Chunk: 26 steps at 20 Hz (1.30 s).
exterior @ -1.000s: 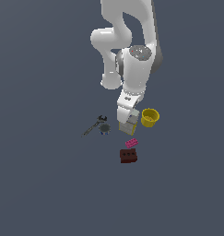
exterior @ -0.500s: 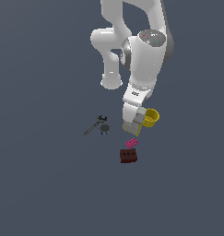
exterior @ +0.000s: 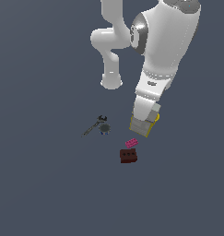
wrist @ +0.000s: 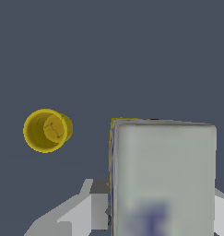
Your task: Pick up a designated object from a clutter of objects.
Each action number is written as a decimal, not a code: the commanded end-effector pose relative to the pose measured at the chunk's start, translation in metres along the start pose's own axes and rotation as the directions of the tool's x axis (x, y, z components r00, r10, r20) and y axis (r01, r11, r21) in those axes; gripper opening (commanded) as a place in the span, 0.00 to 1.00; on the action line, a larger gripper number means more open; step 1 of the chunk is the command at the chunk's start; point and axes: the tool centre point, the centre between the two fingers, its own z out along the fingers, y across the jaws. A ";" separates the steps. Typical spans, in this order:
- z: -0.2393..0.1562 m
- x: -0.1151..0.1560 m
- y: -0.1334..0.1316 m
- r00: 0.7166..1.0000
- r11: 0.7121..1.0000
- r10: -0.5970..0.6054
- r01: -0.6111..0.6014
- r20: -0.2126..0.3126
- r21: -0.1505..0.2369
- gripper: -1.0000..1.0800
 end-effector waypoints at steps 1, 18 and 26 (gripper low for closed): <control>-0.016 0.010 0.006 1.000 1.000 0.000 0.000 0.000 0.000 0.00; -0.104 0.067 0.045 1.000 1.000 0.001 -0.001 0.001 0.001 0.00; -0.135 0.088 0.058 1.000 1.000 0.001 -0.001 0.001 0.001 0.00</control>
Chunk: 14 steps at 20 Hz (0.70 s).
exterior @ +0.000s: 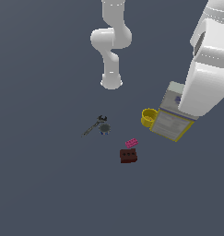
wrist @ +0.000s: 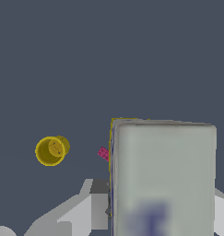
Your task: Pick up a designated object from a clutter of objects.
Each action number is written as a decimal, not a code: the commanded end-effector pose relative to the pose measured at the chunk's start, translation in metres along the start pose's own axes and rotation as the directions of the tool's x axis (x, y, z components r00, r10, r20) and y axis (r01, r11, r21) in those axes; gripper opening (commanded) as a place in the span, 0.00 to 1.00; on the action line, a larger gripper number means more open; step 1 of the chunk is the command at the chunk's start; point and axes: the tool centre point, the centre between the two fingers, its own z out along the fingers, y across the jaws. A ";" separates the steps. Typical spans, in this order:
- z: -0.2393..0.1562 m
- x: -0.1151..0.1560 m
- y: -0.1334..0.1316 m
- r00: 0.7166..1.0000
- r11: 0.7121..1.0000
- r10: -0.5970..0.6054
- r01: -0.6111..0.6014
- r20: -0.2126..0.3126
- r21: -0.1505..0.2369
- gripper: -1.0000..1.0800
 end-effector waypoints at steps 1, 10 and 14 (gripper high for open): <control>-0.009 0.006 0.004 1.000 1.000 0.000 0.000 0.000 0.000 0.00; -0.036 0.024 0.016 1.000 1.000 0.001 -0.001 0.000 0.000 0.00; -0.045 0.030 0.021 1.000 1.000 0.001 -0.001 0.000 0.000 0.00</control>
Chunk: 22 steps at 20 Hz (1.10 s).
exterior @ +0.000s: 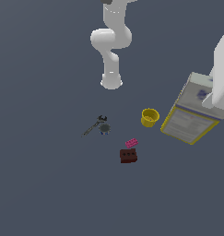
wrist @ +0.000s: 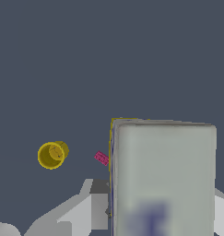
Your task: Pick up a designated object from a clutter of objects.
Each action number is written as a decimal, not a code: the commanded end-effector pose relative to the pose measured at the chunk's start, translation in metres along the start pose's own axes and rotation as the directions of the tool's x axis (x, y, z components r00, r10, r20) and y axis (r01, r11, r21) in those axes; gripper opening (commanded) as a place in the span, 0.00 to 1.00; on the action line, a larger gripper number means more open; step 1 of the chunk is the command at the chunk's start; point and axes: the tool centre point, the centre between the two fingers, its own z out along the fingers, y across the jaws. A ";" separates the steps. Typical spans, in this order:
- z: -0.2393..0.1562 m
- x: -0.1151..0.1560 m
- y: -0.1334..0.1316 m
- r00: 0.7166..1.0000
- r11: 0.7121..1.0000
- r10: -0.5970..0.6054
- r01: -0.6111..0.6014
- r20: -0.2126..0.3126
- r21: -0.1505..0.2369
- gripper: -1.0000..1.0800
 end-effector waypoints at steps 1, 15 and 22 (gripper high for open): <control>-0.006 0.004 0.003 1.000 1.000 0.000 0.000 0.000 0.000 0.00; -0.022 0.015 0.010 1.000 1.000 -0.001 0.001 0.000 0.000 0.00; -0.024 0.017 0.011 1.000 1.000 -0.001 0.001 0.000 0.000 0.00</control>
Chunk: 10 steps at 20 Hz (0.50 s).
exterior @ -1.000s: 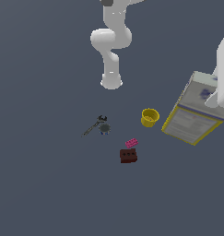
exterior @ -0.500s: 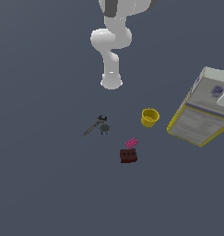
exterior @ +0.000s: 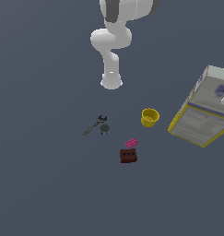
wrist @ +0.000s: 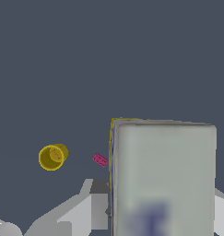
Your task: Pick up a designated object from a clutter of objects.
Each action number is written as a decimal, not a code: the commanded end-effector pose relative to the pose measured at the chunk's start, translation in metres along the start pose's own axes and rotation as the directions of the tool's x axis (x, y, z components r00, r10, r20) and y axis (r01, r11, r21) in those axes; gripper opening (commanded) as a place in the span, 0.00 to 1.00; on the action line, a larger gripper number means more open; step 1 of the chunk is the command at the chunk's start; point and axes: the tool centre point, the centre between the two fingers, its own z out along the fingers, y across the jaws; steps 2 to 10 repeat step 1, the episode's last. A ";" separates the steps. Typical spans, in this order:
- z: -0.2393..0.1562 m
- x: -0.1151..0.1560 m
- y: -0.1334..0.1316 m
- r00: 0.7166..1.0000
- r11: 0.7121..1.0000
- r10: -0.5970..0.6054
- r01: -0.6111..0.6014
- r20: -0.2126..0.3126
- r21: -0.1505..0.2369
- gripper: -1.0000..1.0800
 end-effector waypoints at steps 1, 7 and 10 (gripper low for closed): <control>-0.001 0.000 0.000 1.000 1.000 0.000 0.000 0.000 0.000 0.00; -0.001 0.000 0.000 1.000 1.000 0.000 0.000 0.000 0.000 0.00; -0.001 0.000 0.000 1.000 1.000 0.000 0.000 0.000 0.000 0.00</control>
